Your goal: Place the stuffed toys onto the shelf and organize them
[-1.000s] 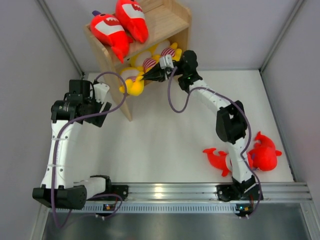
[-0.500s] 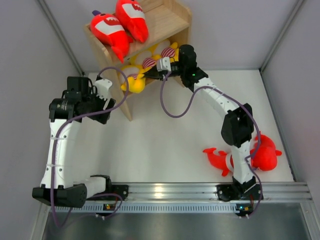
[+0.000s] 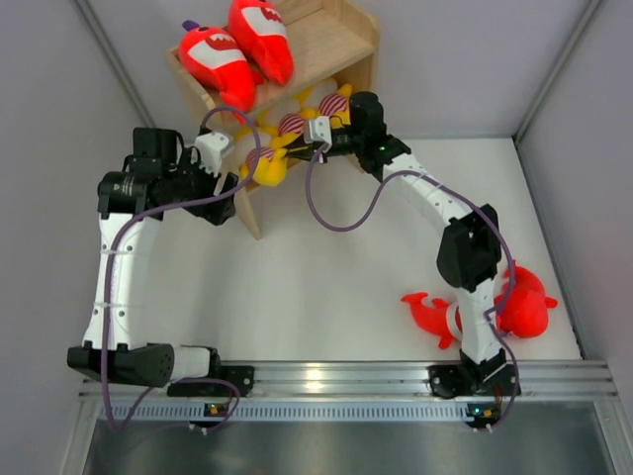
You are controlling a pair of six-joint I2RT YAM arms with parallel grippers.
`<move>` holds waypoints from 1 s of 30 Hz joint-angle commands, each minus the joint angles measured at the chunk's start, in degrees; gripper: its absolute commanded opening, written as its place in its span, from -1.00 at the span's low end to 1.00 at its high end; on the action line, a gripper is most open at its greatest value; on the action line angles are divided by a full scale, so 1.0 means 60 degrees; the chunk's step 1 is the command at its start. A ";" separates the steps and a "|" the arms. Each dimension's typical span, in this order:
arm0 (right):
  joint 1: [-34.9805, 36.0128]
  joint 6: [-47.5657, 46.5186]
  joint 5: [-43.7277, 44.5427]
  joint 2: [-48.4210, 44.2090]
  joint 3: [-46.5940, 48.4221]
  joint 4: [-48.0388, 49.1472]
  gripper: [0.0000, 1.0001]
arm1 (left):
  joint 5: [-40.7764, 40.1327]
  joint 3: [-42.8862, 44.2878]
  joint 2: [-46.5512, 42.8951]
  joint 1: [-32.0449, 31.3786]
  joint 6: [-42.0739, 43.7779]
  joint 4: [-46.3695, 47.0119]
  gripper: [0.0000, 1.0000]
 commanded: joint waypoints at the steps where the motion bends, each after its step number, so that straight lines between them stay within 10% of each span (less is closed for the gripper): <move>1: 0.0059 -0.0837 0.0674 0.0236 0.0305 -0.0635 -0.67 | 0.0399 0.0134 -0.0001 -0.0013 -0.0080 0.0195 0.59; 12: 0.0176 -0.0328 0.1670 0.0062 -0.0191 0.0424 -0.14 | 0.0443 -0.0158 -0.0016 -0.0027 -0.0036 0.0240 0.59; 30: 0.1143 0.1389 0.4776 0.0119 -0.0369 0.1738 0.00 | 0.0399 -0.0277 -0.0045 -0.0013 0.0037 0.0284 0.59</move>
